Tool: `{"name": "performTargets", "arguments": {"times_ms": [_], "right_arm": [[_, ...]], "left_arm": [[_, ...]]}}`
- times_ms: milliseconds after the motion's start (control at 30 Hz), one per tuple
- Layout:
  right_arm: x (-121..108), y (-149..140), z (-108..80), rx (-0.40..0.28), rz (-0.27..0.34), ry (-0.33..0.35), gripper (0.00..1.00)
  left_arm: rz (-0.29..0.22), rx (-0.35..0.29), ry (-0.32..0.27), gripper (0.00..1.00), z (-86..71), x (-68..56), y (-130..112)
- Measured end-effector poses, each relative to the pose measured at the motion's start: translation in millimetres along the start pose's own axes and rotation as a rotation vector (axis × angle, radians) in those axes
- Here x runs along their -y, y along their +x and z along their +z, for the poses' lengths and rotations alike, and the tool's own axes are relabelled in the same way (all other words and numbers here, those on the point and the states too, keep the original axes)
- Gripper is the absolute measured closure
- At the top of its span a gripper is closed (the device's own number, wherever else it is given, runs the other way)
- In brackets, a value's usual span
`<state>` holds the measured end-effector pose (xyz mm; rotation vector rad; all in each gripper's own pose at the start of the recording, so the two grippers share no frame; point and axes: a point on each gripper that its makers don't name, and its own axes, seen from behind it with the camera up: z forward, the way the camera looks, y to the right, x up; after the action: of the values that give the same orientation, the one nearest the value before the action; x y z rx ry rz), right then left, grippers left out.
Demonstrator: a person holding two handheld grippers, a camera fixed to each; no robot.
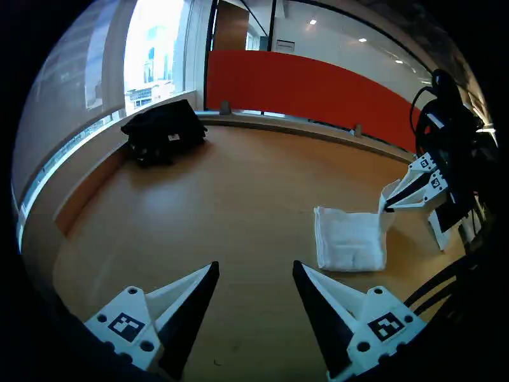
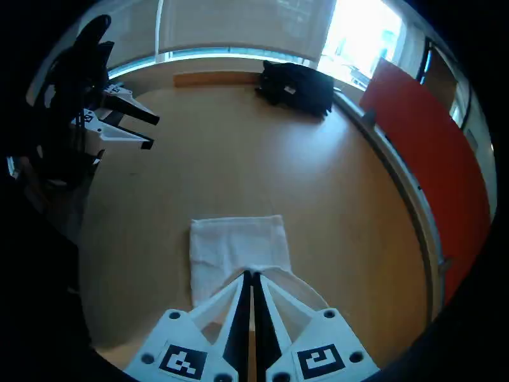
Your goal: Fold towel
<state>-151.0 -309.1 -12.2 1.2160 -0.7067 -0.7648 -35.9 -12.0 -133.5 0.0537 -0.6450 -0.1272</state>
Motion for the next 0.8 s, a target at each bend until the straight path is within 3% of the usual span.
{"name": "performTargets", "arguments": {"times_ms": [467,800], "right_arm": [[49,19,70.6,0.092,-0.163,0.158,0.97],[77,27,97.1,0.126,-0.217,0.228,0.97]], "left_arm": [[-0.076,-0.004,0.04,0.15,-13.2,13.3,-19],[-0.103,0.0,0.05,0.15,-17.1,17.6,-30]]}}
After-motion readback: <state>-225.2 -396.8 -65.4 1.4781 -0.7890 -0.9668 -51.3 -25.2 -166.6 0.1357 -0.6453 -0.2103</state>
